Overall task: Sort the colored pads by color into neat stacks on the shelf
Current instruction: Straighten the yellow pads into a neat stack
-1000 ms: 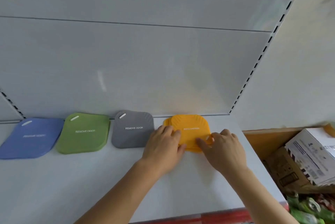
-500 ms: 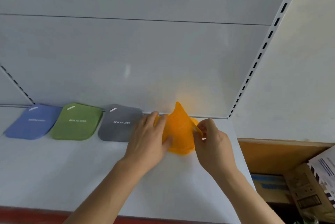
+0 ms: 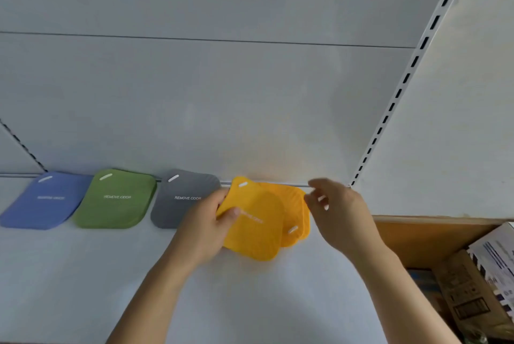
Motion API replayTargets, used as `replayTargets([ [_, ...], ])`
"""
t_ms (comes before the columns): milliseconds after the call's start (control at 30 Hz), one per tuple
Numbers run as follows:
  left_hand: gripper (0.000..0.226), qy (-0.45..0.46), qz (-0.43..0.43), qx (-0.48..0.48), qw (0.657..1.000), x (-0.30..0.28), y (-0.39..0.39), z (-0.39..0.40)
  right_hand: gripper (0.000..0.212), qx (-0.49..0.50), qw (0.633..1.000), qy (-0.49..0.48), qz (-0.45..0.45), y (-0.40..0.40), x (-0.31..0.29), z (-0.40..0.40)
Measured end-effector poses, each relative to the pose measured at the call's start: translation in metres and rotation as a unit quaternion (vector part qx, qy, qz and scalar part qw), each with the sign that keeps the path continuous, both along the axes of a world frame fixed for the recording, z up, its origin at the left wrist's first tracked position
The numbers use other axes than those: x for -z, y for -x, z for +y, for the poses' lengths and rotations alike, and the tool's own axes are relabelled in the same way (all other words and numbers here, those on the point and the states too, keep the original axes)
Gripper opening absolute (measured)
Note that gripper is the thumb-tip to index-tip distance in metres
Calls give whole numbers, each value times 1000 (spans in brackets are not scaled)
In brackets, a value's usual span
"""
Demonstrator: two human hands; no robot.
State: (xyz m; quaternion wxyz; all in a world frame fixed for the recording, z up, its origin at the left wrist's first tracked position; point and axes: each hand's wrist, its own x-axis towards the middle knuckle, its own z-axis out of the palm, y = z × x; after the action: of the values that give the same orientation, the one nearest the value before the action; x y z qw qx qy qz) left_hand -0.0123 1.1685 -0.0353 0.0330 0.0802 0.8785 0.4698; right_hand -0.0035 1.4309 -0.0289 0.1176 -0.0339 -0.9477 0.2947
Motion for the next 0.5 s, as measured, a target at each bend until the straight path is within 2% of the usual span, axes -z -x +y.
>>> replayTargets([
  [67,13,36,-28,-22,999,15,-4,-9,41,34,989,-79,-116,-1,22,-7],
  [133,14,33,-40,-46,998,20,-7,-10,53,52,979,-102,-168,-6,32,-19],
  [233,15,29,-40,-66,997,20,-9,-7,64,89,973,-123,-174,-13,31,-35],
  [333,14,21,-35,-78,996,17,-9,-8,65,105,969,-120,-189,-16,27,-44],
  [500,9,7,-16,-115,993,15,-4,-16,60,129,973,-5,-192,-13,28,-52],
])
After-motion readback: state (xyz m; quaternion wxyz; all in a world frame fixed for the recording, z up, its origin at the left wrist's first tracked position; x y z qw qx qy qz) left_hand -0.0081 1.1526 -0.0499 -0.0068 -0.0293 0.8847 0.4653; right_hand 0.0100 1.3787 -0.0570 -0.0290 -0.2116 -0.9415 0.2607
